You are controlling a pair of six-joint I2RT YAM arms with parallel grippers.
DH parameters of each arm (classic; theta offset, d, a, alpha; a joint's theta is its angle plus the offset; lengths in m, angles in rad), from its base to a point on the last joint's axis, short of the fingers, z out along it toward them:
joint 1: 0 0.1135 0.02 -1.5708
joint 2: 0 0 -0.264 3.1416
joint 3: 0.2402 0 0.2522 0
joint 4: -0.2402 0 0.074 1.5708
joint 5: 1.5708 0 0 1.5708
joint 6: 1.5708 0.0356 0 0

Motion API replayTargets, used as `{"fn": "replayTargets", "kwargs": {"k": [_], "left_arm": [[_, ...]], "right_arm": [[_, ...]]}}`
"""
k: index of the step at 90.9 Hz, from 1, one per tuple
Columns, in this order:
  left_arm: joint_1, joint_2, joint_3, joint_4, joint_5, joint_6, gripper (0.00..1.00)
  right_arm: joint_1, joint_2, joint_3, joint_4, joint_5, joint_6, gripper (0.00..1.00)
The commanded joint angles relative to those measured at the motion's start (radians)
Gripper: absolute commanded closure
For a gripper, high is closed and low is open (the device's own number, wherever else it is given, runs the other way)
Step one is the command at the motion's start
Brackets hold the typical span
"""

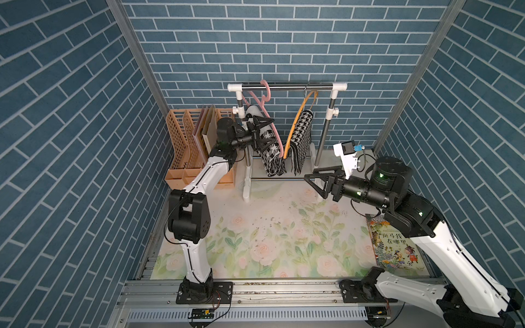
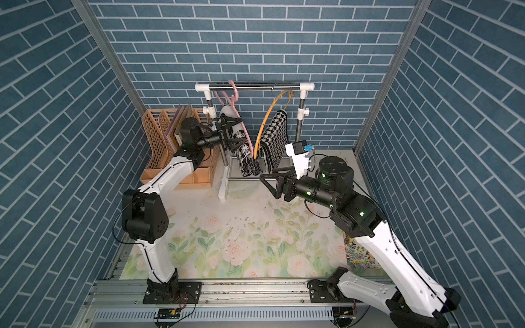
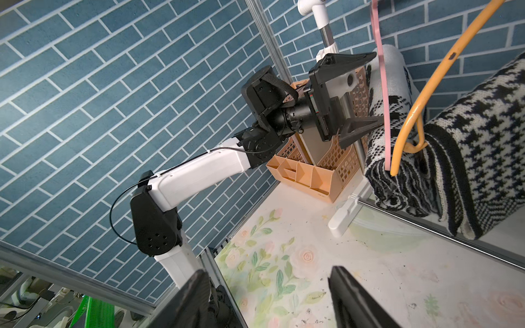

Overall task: Hang the scarf on the hanger
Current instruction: Place the hanger at the clothesline, then reset both arms

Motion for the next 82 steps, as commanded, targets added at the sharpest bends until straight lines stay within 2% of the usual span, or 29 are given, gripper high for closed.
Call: {"fn": "replayTargets", "kwargs": {"k": [1, 19, 26, 34, 42, 64, 77, 82], "left_arm": [[0.017, -0.090, -0.015, -0.182, -0.035, 0.209, 0.00], [0.017, -0.222, -0.043, -0.404, -0.081, 0.431, 0.00], [0.016, -0.302, -0.053, -0.532, -0.140, 0.612, 0.00], [0.014, -0.420, -0.129, -0.683, -0.284, 0.812, 0.00], [-0.003, -0.594, -0.277, -0.770, -0.538, 0.999, 0.00], [-0.007, -1.131, -0.957, -0.503, -1.010, 1.175, 0.00], [-0.007, -1.314, -1.171, -0.391, -1.208, 1.275, 0.00], [-0.007, -1.348, -1.222, -0.328, -1.240, 1.342, 0.00]], "right_arm": [[-0.003, -0.019, -0.020, 0.048, -0.001, 0.023, 0.28], [-0.004, -0.041, -0.056, 0.086, 0.001, 0.001, 0.26], [-0.004, -0.073, -0.101, 0.130, 0.037, -0.016, 0.23], [-0.003, -0.126, -0.187, 0.156, 0.199, -0.016, 0.17], [-0.004, -0.171, -0.308, 0.177, 0.394, -0.031, 0.14], [-0.007, -0.232, -0.674, 0.296, 0.776, -0.089, 0.09], [-0.018, -0.264, -0.878, 0.402, 0.981, -0.119, 0.08], [-0.028, -0.272, -0.940, 0.450, 1.030, -0.148, 0.08]]}}
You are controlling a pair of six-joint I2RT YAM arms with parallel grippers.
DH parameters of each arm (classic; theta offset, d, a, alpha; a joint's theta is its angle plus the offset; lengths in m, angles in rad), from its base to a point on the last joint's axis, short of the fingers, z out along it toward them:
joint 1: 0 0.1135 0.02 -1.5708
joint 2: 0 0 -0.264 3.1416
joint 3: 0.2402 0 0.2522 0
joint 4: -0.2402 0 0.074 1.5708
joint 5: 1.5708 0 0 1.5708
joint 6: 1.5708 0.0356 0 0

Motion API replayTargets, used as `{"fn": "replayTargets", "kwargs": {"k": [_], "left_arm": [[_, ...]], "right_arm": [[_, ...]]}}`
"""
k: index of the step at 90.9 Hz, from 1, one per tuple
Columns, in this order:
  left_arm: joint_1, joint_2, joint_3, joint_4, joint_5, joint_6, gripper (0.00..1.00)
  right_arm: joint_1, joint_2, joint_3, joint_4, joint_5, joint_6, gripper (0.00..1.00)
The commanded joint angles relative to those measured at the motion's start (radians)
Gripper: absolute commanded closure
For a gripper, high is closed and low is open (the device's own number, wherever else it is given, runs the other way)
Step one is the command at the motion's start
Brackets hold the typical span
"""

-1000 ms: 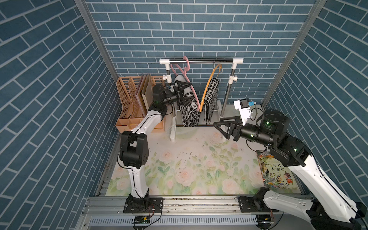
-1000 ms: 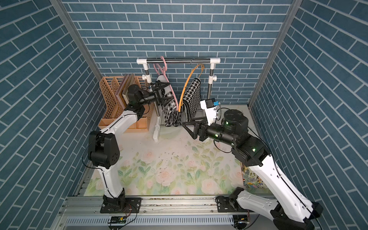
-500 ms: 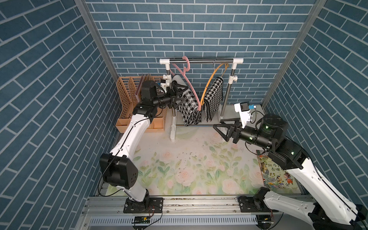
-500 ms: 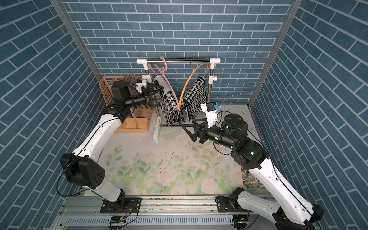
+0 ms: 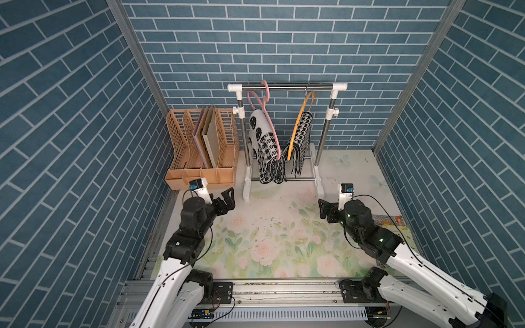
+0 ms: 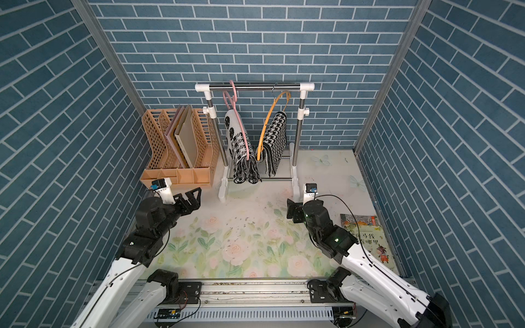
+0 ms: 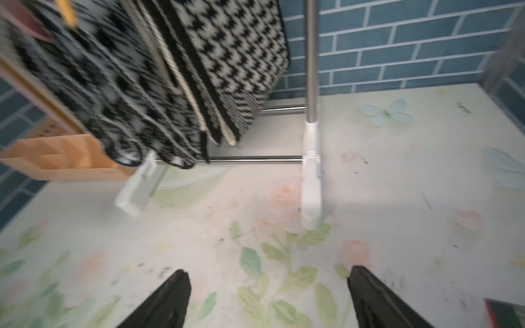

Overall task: Hang the scarf on the hanger
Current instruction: Reset both arms

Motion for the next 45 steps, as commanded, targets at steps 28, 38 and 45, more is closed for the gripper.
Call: {"fn": "replayTargets", "kwargs": {"k": [28, 38, 45], "left_arm": [[0.007, 0.145, -0.370, 0.740, -0.429, 0.454, 0.00], [0.056, 0.308, -0.471, 1.055, -0.396, 0.432, 0.00], [0.065, 0.455, -0.484, 1.199, -0.390, 0.443, 0.00]], "right_arm": [[-0.278, 0.017, -0.325, 0.574, 0.282, -0.275, 0.01], [-0.376, 0.142, -0.363, 0.844, 0.236, -0.389, 0.01], [-0.430, 0.222, -0.454, 1.024, 0.218, -0.393, 0.01]]}}
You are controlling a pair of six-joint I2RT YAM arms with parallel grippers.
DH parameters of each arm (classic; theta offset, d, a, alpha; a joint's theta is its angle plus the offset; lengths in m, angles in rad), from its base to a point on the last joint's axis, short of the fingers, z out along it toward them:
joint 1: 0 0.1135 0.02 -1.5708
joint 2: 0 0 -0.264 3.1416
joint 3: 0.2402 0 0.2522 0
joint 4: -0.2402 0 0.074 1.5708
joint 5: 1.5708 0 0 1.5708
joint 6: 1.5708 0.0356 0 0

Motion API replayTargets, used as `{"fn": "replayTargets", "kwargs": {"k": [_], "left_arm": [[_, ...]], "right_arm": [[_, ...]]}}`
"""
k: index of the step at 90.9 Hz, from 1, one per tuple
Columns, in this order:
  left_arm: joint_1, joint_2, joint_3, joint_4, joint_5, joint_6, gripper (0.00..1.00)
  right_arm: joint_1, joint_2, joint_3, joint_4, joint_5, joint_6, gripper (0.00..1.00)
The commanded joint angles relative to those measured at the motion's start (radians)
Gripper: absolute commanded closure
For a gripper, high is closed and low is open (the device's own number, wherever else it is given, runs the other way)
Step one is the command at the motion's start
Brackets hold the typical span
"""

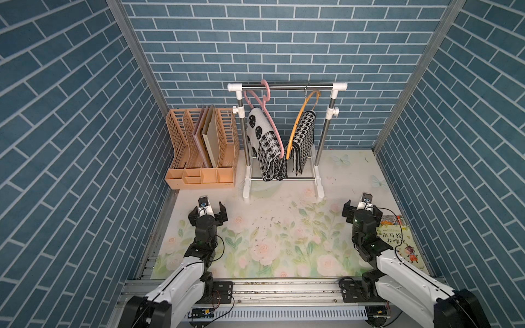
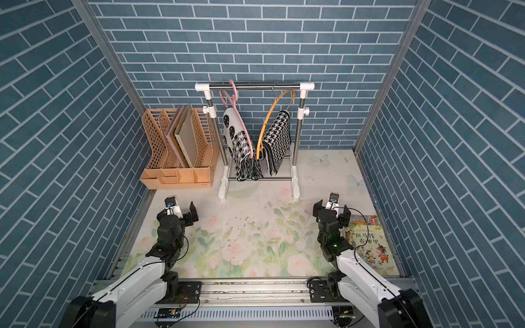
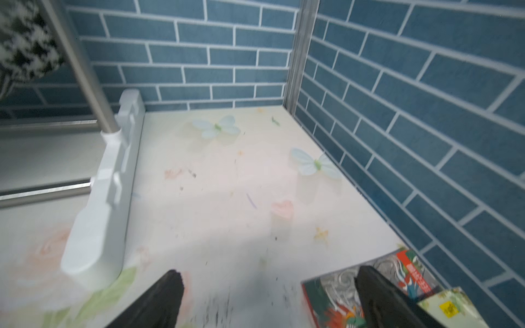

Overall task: Hang the scarf on the hanger
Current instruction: Reset both arms

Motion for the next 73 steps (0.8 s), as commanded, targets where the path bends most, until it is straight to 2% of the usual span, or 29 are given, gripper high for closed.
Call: {"fn": "replayTargets", "kwargs": {"k": [1, 7, 16, 25, 30, 36, 40, 73], "left_arm": [[0.028, 0.141, -0.010, 0.376, -0.014, 0.052, 0.00], [0.047, 0.238, 0.031, 0.442, 0.030, 0.059, 0.01], [0.081, 0.383, 0.079, 0.559, 0.107, 0.059, 0.00], [0.094, 0.576, 0.094, 0.719, 0.133, 0.075, 0.00], [0.117, 0.554, 0.130, 0.603, 0.184, 0.049, 0.00], [0.128, 0.561, 0.114, 0.650, 0.201, 0.048, 0.00], [0.128, 0.563, 0.120, 0.640, 0.193, 0.045, 0.00], [0.128, 0.562, 0.122, 0.628, 0.194, 0.045, 0.00]], "right_arm": [[-0.073, 0.114, -0.111, 0.413, -0.032, -0.110, 0.01], [-0.128, 0.166, -0.121, 0.502, -0.088, -0.100, 0.01], [-0.206, 0.338, -0.145, 0.818, -0.173, -0.105, 0.01], [-0.259, 0.497, -0.100, 0.926, -0.289, -0.130, 0.01], [-0.270, 0.530, -0.055, 0.848, -0.397, -0.153, 0.03], [-0.271, 0.624, -0.060, 0.972, -0.423, -0.169, 0.02], [-0.287, 0.594, -0.030, 0.840, -0.445, -0.145, 0.02], [-0.311, 0.604, -0.012, 0.834, -0.482, -0.139, 0.00]]}}
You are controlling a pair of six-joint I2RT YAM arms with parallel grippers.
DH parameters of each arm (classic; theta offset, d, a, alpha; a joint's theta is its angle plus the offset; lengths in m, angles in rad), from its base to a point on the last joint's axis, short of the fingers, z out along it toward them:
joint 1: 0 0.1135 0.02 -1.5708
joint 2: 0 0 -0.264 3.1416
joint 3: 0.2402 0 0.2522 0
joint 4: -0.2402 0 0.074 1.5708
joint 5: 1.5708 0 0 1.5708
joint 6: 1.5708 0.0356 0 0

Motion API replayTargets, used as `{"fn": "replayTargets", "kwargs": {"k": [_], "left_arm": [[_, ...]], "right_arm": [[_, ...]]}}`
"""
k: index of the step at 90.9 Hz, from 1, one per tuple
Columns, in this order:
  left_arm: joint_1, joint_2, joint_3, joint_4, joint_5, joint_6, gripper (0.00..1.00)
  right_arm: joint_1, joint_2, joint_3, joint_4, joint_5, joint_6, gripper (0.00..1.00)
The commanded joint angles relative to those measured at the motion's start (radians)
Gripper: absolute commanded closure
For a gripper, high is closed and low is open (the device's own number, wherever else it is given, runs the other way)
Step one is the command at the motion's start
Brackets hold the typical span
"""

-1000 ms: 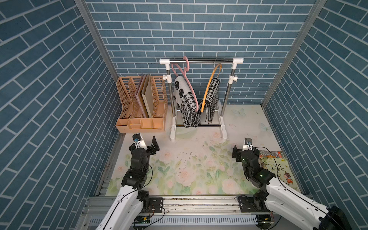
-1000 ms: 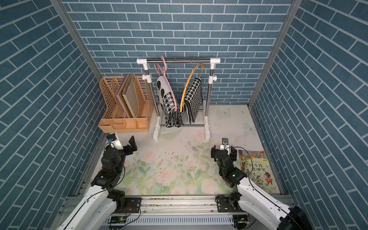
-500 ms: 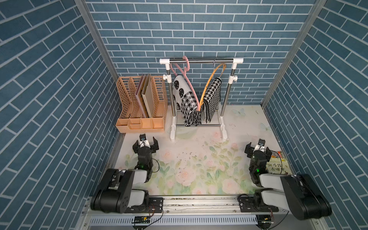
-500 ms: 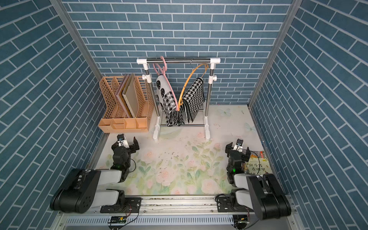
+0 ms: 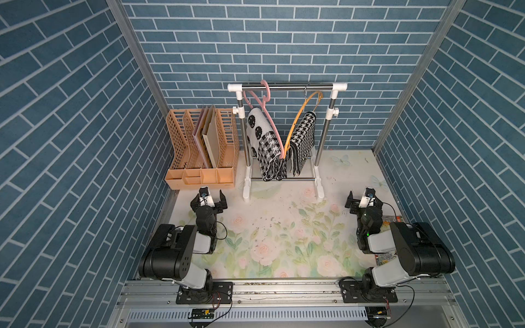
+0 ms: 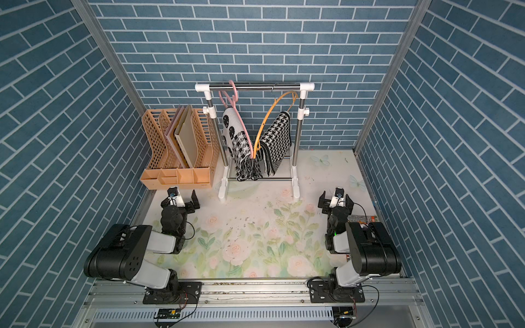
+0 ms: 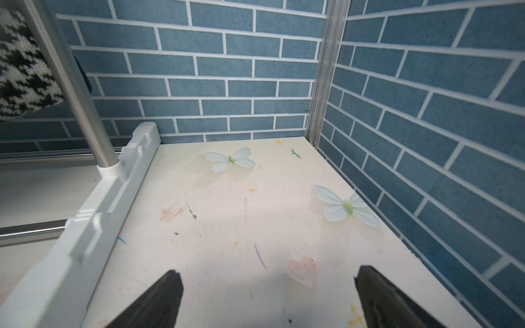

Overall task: Hang the scarf on the hanger
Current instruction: Reset both arms

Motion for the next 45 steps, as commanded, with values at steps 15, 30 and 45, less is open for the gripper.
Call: {"fn": "replayTargets", "kwargs": {"k": [15, 30, 45], "left_arm": [[0.007, -0.002, 0.006, 0.022, 0.012, 0.002, 0.00], [0.008, -0.002, 0.006, 0.024, 0.011, 0.002, 0.01], [0.006, -0.001, 0.006, 0.024, 0.011, 0.002, 0.00]], "right_arm": [[-0.003, 0.000, 0.006, 0.023, -0.029, -0.019, 0.00], [-0.003, 0.007, 0.013, 0.014, -0.029, -0.020, 0.00], [-0.002, 0.002, 0.013, 0.013, -0.035, -0.018, 0.00]]}}
